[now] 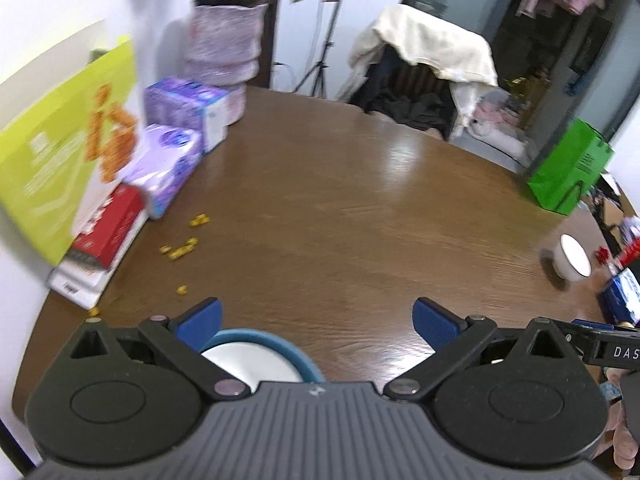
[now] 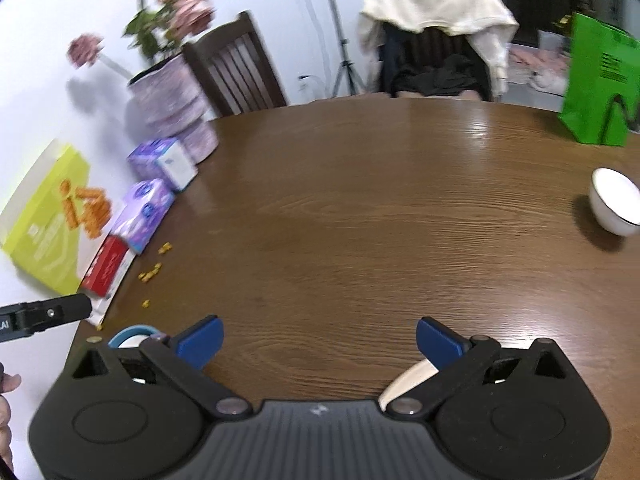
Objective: Organize plates and bowls
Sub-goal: 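Withdraw both tools and move toward the remaining white bowl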
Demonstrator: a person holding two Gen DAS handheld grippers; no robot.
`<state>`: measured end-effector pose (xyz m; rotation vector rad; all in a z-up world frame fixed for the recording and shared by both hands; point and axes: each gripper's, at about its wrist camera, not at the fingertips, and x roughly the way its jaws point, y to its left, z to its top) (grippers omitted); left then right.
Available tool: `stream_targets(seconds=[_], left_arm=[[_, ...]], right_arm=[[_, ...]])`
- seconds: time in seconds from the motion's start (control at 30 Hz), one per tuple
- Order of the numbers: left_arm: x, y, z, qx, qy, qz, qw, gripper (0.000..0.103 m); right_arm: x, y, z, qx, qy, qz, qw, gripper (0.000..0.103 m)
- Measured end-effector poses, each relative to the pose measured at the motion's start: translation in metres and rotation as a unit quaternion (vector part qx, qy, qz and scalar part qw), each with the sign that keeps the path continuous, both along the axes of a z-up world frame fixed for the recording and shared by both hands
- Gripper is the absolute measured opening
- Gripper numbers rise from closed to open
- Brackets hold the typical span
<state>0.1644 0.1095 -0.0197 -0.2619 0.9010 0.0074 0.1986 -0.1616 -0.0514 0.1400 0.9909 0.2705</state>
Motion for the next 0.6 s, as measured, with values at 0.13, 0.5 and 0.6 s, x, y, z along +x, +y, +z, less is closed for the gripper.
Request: stream_targets(seconds=[0.13,0.5,0.6], left_arm=[[0.013,-0.024,0.005,-0.003,-0.009,-0.03,0.9995,0.103],[0.045,-0.092,0.012,-0.01,-0.02,-0.104,0.9943,0.103],[0.054,-0.108,0.012,-0.01,-0.02,-0.119,0.9927,0.103]], right_arm=[[-0.004,-0.028,0.004,-0.006,-0.005,-0.034,0.999,0.103],[-0.015,-0.102,0.008,-0.017,-0.01,-0.119,0.993,0.103],[-0.016,-0.12,0.007,-0.02,-0.008,-0.136,0.99,0.103]])
